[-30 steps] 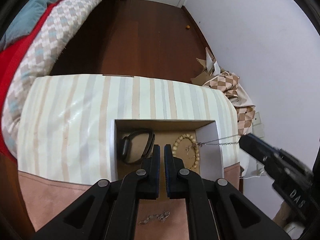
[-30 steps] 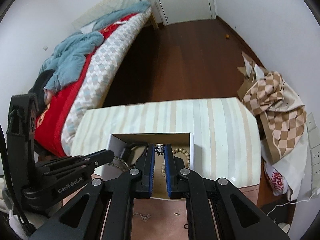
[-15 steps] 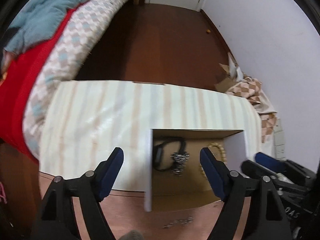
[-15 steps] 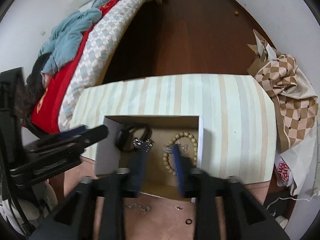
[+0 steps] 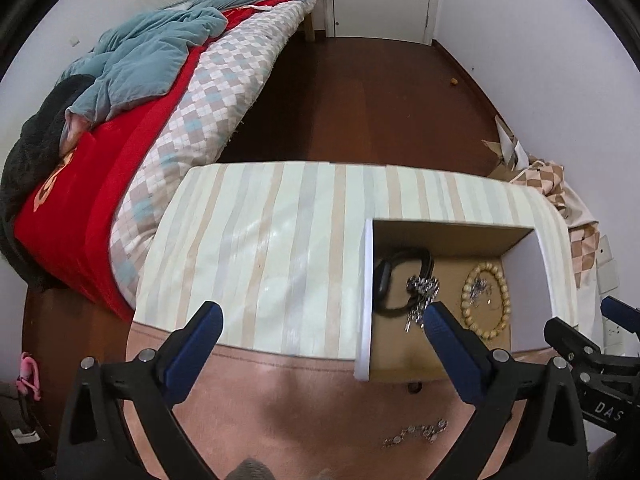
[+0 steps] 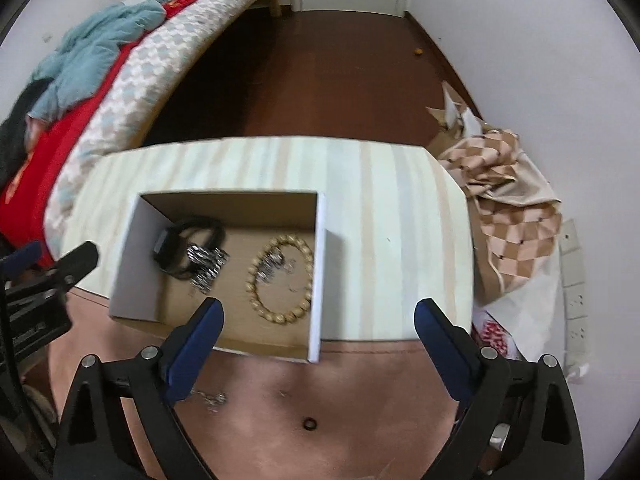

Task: Organize jewelry
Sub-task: 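Lift both grippers out of the box back over the table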

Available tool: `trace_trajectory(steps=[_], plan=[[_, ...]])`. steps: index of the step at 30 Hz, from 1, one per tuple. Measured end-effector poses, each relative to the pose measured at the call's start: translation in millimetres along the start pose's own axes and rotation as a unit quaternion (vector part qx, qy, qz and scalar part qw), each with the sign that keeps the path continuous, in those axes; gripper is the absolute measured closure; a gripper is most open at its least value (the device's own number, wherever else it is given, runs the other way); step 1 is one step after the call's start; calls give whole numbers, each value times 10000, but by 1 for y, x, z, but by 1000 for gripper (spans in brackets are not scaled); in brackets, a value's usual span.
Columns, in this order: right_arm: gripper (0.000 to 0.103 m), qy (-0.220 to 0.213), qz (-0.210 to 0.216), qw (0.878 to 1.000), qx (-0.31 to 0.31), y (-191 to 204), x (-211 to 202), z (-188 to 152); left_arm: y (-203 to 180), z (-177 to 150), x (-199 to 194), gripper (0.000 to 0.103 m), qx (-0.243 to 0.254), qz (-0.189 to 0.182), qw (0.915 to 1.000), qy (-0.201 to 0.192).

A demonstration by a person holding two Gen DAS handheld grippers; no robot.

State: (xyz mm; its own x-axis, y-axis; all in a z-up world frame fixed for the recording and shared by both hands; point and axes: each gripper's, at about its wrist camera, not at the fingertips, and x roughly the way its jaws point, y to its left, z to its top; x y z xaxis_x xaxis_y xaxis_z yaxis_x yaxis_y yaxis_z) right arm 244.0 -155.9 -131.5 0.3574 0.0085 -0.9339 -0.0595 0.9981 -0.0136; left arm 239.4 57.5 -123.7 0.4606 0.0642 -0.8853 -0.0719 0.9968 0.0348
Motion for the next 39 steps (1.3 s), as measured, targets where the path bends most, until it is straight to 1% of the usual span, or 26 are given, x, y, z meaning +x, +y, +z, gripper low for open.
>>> trace_trajectory(steps=[4, 7, 9, 12, 16, 23, 32, 39], plan=[[5, -62, -167, 9998, 47, 0, 1, -8, -2, -9, -3, 0, 8, 6, 10000, 14], [5, -128, -211, 9997, 57, 0, -3, -11, -4, -14, -9, 0, 35, 25, 10000, -25], [5, -192, -245, 9995, 66, -1, -8, -13, -6, -16, -15, 0, 52, 34, 10000, -70], [5, -322, -284, 9991, 72, -1, -19, -16, -10, -20, -28, 0, 98, 45, 9997, -239], [5, -564, -374, 9977, 53, 1, -39, -25, -14, -25, -47, 0, 160, 111, 9989, -438], [5, -934, -389, 9948, 109, -2, -79, -43, -15, -37, -83, 0, 95, -27, 9973, -732], [5, -1443, -342, 9888, 176, -6, -137, -66, -16, -51, -137, 0, 57, -184, 9926, -1199], [5, -1706, -325, 9846, 217, -8, -170, -83, -15, -63, -158, 0, 37, -230, 9907, -1343]])
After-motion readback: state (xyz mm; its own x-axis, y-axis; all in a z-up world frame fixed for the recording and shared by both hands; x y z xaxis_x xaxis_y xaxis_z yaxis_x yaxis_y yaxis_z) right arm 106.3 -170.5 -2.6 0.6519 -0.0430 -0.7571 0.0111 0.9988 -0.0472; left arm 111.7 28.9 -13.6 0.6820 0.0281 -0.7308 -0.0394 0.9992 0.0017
